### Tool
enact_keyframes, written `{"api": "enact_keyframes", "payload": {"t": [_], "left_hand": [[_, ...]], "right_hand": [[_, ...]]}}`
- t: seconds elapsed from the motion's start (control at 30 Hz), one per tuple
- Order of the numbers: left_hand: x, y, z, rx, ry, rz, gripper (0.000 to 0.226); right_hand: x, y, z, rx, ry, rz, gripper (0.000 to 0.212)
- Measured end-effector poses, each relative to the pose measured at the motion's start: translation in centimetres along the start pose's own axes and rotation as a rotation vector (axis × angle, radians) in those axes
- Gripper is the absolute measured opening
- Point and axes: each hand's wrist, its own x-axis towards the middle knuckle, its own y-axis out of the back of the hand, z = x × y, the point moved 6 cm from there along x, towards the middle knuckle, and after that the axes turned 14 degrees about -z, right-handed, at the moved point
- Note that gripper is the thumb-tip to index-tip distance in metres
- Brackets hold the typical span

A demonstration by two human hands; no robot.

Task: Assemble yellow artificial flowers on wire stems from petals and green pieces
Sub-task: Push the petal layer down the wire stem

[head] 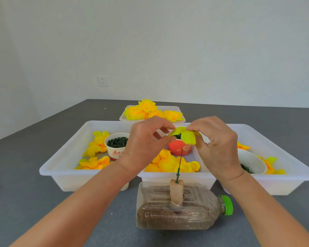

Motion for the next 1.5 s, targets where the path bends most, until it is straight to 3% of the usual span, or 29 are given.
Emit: {"api": "enact_keyframes", "payload": {"t": [0.13, 0.33, 0.53, 0.63, 0.8, 0.9, 1.07, 1.5], "left_hand": [[-1.0, -0.3, 0.8, 0.078, -0.129, 0.053, 0.006], [-1.6, -0.6, 0.7, 0.148, -0.151, 0.071, 0.011], [-0.9, -0.8, 0.4, 0.044, -0.096, -0.004, 0.016], [-0.6, -0.7, -0.1, -0.042, -0.007, -0.010, 0.011], [-0.4, -1.1, -1.3, -0.207, 0.159, -0.081, 0.026], [-0.5, -1.4, -1.5, -0.245, 0.180, -0.117, 0.027], [-0.9, -1.5, -1.6, -0.289, 0.194, -0.167, 0.024], [-1.7, -1.3, -1.2, -0.295, 0.194, -0.197, 0.020]], "right_hand": [[-1.0, 0.4, -0.7, -0.098, 0.067, 0.032, 0.012], [-1.2, 0.0, -1.1, -0.038, 0.068, -0.051, 0.012], [-0.8, -1.1, 0.1, 0.317, -0.121, -0.211, 0.009], [-1.0, -1.8, 0.7, 0.518, -0.237, -0.310, 0.007], [-1.6, -2.7, 1.6, 0.897, -0.440, -0.364, 0.014], [-2.4, -3.3, 2.0, 0.978, -0.550, -0.396, 0.009], [-3.2, -3.3, 2.0, 1.070, -0.637, -0.429, 0.022], [-3.6, -3.2, 1.6, 1.089, -0.535, -0.454, 0.017]]}}
